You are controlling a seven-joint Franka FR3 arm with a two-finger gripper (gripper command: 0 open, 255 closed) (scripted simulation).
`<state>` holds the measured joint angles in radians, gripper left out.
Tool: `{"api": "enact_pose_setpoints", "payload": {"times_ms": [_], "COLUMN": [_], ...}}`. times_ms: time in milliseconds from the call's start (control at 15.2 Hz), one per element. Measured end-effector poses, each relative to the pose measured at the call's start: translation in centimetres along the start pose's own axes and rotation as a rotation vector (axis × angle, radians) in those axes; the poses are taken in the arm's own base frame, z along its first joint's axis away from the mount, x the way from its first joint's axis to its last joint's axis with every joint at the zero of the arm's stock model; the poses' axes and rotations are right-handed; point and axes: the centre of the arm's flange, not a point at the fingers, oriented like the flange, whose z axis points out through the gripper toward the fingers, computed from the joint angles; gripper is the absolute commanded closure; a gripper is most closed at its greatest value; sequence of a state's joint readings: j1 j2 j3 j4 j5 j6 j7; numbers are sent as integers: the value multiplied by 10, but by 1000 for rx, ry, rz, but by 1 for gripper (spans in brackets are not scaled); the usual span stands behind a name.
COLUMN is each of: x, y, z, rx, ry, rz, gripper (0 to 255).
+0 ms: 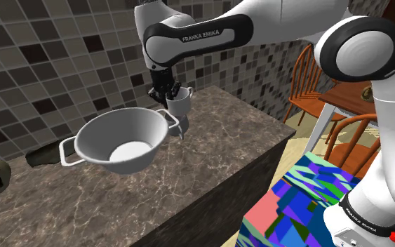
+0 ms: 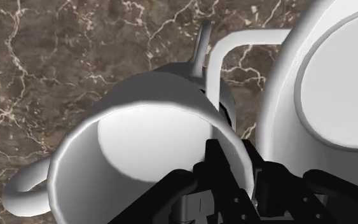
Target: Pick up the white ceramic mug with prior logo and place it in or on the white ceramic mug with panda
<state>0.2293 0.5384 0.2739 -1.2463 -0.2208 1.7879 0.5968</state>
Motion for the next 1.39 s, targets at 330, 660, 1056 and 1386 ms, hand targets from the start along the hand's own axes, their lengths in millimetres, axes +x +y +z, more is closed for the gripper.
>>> {"api": "enact_pose_setpoints", "payload": {"times_ms": [330,660,1056,1386], "x": [-3,4,4,4], "y": [25,88,110,110], "z": [-9,-30,-18,1], "rx": [-1,-3,-4,-4], "ry": [-2,-6,-8,-8], "rz": [4,13,16,16], "gripper": [0,0,0,0]}}
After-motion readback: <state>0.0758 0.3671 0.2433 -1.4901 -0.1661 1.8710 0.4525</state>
